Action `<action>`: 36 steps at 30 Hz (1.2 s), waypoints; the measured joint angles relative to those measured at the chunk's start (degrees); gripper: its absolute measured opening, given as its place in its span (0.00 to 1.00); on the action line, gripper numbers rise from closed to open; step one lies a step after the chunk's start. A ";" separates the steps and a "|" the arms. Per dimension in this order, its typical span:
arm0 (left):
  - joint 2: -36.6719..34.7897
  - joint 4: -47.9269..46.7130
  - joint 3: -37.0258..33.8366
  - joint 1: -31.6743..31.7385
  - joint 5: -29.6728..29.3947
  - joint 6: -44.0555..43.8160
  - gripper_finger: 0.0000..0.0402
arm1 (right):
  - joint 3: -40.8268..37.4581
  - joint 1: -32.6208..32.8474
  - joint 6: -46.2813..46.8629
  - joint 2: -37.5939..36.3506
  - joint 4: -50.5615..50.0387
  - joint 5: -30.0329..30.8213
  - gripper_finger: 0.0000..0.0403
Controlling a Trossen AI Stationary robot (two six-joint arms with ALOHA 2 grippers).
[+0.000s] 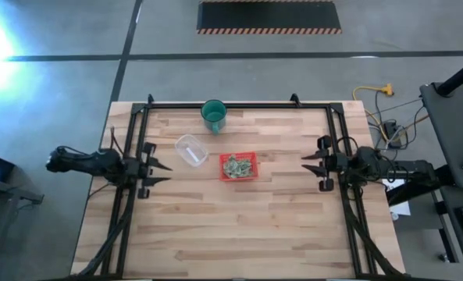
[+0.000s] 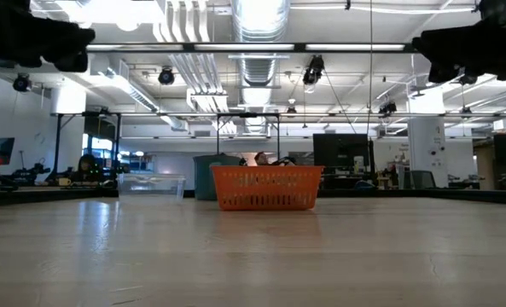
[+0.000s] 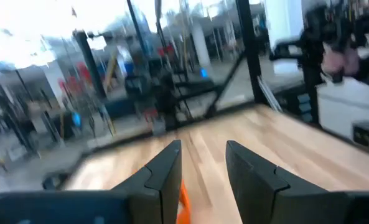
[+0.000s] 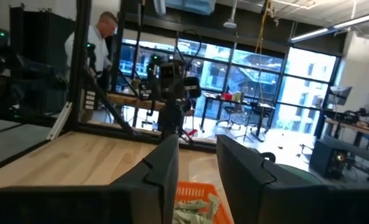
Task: Pick and place items into bin
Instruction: Return to Home Position
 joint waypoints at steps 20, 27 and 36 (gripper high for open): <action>0.53 22.15 -7.49 0.13 7.84 2.16 0.27 | 0.00 0.00 0.00 0.52 0.71 -2.12 0.23; 0.46 23.60 -7.51 0.13 9.20 3.87 0.27 | 0.00 0.00 0.00 0.57 1.66 -2.12 0.22; 0.07 12.96 -7.56 0.15 4.07 0.22 0.27 | 0.02 0.00 -0.63 0.54 -1.66 -2.12 0.20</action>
